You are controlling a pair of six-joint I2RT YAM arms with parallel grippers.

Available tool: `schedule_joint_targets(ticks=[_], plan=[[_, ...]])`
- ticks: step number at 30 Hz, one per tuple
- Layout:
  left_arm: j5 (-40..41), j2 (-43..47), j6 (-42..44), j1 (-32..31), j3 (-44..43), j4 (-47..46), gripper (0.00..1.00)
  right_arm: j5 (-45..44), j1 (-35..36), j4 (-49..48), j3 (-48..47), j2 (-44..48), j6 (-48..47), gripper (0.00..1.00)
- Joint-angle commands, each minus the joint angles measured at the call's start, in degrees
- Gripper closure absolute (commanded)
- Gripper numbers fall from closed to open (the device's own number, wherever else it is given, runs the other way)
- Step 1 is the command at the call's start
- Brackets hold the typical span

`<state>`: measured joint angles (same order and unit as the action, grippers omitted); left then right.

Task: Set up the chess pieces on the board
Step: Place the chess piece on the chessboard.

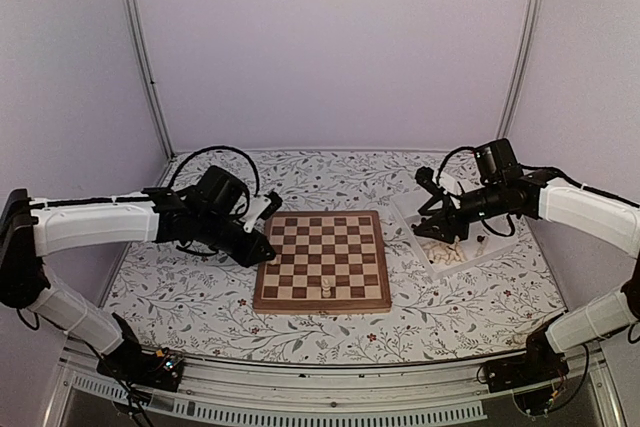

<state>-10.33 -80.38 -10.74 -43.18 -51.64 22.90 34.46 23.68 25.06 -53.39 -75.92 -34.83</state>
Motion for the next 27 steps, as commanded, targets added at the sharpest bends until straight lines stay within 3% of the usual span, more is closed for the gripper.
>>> schedule_joint_targets(ticks=[1,27], plan=[[0.2,-3.0,-0.6,-0.4,-0.6,3.3,0.91,0.2,-0.7,-4.0,1.0,-0.7,-0.8,0.41],[4.5,-13.2,-0.2,-2.7,-5.7,6.1,0.90,0.2,-0.7,-4.8,1.6,-1.0,-0.9,0.41]])
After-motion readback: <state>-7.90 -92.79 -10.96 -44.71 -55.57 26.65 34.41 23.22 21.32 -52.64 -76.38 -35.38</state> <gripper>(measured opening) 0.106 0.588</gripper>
